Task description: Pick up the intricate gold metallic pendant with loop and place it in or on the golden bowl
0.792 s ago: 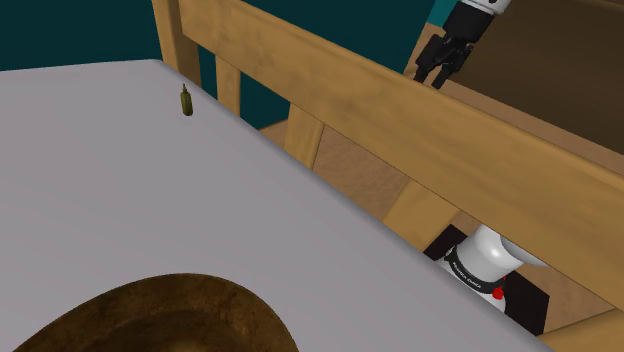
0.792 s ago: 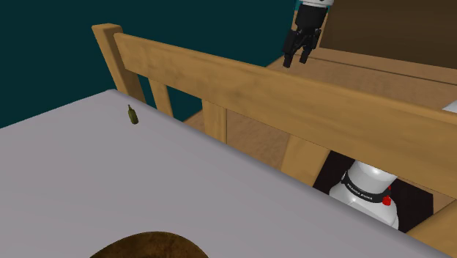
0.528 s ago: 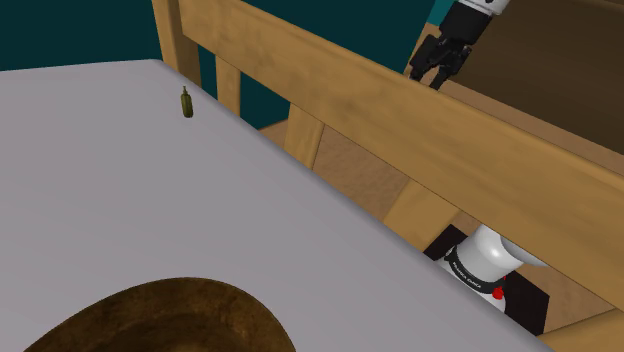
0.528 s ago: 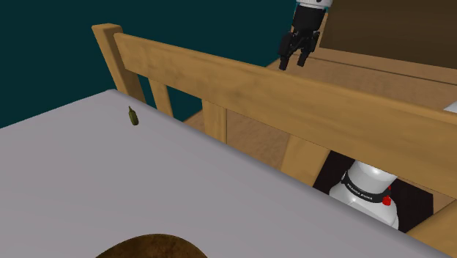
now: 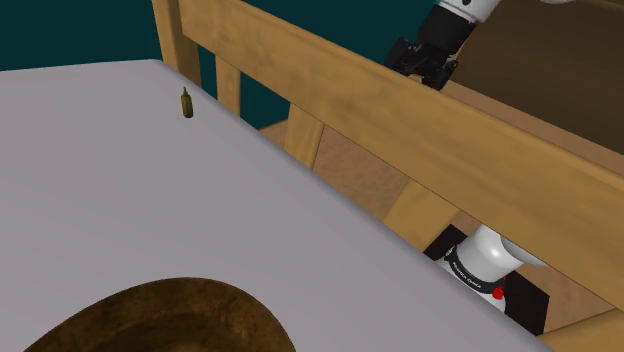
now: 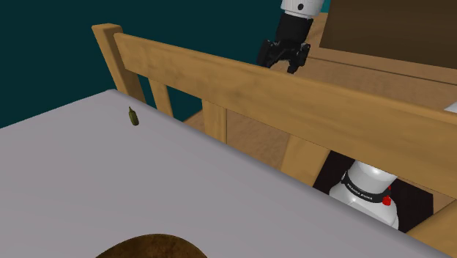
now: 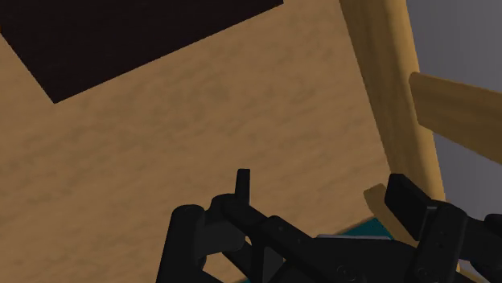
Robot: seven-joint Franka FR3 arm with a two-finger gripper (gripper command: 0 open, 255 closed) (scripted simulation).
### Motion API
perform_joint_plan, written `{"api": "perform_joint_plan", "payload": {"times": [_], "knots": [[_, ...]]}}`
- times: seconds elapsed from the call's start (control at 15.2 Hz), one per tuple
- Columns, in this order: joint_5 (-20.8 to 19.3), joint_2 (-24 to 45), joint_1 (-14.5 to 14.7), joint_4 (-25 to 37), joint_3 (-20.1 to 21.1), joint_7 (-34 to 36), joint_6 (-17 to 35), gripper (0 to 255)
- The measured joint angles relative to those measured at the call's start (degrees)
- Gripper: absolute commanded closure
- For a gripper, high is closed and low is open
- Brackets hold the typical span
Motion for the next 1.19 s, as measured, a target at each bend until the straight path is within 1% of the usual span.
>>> {"api": "perform_joint_plan", "payload": {"times": [0.4, 0.66, 0.99, 1.19], "knots": [[5.14, 3.66, -0.63, 1.97, 9.23, 14.73, 5.32, 0], [6.91, 7.54, -1.98, 6.02, 15.34, 24.78, 7.95, 0], [6.27, 15.54, -5.48, 12.68, 23.88, 37.49, 12.74, 0], [3.95, 20.95, -8.21, 17.79, 29.42, 45.83, 14.85, 0]]}}
